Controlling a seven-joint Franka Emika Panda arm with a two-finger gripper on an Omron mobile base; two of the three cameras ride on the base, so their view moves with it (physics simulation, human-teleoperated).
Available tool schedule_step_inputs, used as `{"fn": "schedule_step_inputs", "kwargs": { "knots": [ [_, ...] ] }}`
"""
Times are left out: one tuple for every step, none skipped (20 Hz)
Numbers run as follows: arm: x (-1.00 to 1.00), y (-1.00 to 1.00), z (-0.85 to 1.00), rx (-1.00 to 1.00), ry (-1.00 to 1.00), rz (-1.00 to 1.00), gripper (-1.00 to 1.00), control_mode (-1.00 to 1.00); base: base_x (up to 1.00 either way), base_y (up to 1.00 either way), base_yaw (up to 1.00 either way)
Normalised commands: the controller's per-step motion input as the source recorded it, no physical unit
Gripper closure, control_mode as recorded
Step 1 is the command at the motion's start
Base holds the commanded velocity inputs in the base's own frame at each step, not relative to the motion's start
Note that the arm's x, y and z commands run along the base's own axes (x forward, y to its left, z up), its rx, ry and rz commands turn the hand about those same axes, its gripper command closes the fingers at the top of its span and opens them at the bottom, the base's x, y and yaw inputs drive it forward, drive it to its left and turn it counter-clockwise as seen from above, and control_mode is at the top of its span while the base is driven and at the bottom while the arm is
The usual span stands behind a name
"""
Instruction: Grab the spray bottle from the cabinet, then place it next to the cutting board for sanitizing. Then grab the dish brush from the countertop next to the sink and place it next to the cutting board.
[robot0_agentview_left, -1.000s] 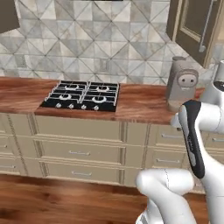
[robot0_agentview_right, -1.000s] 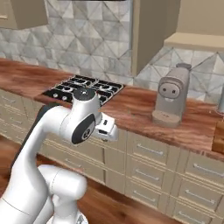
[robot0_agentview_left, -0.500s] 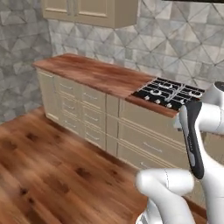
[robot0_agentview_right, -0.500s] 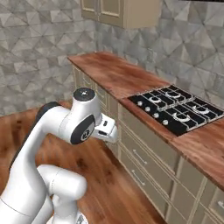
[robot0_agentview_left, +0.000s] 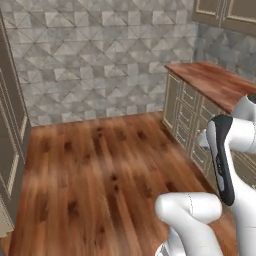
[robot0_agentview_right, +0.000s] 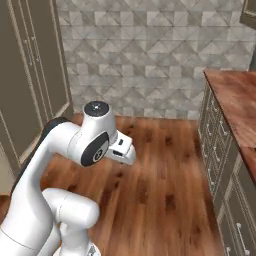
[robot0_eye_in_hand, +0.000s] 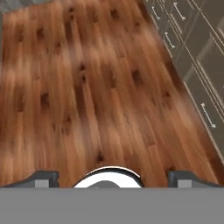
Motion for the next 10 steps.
{"fn": "schedule_step_inputs", "kwargs": {
  "knots": [
    [0.00,0.00,0.00,0.00,0.00,0.00,-1.00,1.00,0.08,0.00,1.00],
    [0.00,0.00,0.00,0.00,0.00,0.00,-1.00,1.00,0.09,0.00,1.00],
    [0.00,0.00,0.00,0.00,0.00,0.00,-1.00,1.00,0.07,0.00,1.00],
    [0.00,0.00,0.00,0.00,0.00,0.00,-1.00,1.00,0.07,0.00,1.00],
    [0.00,0.00,0.00,0.00,0.00,0.00,-1.00,1.00,0.06,0.00,1.00],
    [0.00,0.00,0.00,0.00,0.00,0.00,-1.00,1.00,0.04,0.00,1.00],
    [0.00,0.00,0.00,0.00,0.00,0.00,-1.00,1.00,0.01,0.00,1.00],
    [0.00,0.00,0.00,0.00,0.00,0.00,-1.00,1.00,0.00,0.00,1.00],
    [0.00,0.00,0.00,0.00,0.00,0.00,-1.00,1.00,0.00,0.00,1.00],
    [0.00,0.00,0.00,0.00,0.00,0.00,-1.00,1.00,0.00,0.00,1.00]
  ]
}}
